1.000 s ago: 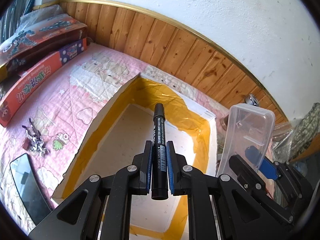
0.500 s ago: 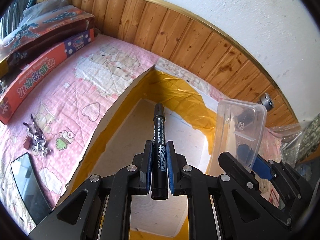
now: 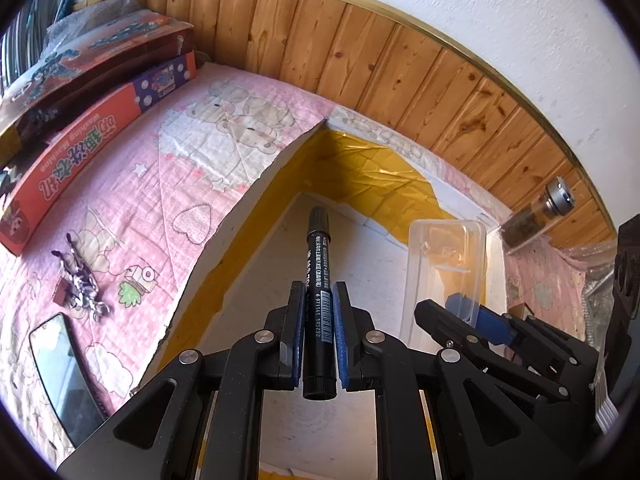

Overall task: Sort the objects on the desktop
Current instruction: 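Carry the marker in the left tool and plastic box in the right tool over the cardboard box, then open the right tool to drop the plastic box while the left tool drops the marker inside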

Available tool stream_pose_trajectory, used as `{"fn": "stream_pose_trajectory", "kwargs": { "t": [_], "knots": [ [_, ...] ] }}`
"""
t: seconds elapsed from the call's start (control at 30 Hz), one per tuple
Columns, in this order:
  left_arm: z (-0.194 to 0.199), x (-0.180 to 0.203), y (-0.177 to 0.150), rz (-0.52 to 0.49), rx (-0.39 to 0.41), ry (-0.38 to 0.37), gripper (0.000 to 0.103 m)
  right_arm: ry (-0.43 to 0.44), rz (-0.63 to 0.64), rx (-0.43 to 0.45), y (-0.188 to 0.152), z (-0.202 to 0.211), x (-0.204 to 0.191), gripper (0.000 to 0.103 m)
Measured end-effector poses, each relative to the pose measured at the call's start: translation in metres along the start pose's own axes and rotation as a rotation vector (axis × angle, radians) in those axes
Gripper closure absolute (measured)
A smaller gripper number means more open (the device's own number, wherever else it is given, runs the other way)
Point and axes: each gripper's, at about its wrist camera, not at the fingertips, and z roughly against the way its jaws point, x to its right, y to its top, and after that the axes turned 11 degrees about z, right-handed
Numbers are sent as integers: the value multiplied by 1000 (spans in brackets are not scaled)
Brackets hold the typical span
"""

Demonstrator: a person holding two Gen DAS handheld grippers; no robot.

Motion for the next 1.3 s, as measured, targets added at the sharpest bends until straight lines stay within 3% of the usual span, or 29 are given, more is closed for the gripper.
{"fn": "stream_pose_trajectory", "kwargs": {
  "t": [0.47, 0.93, 1.07, 1.3],
  "knots": [
    [-16, 1, -1, -5, -26, 25, 90, -33, -12, -119, 12, -32, 24, 72],
    [-21, 1, -2, 12, -49, 37, 89, -98, 46, -143, 18, -40, 26, 69],
    [-18, 1, -2, 21, -46, 41, 81, -99, 51, -135, 14, -35, 25, 59],
    [-11, -5, 0, 64, -57, 29, 71, -95, 73, -101, 7, -11, 18, 52]
  ]
}}
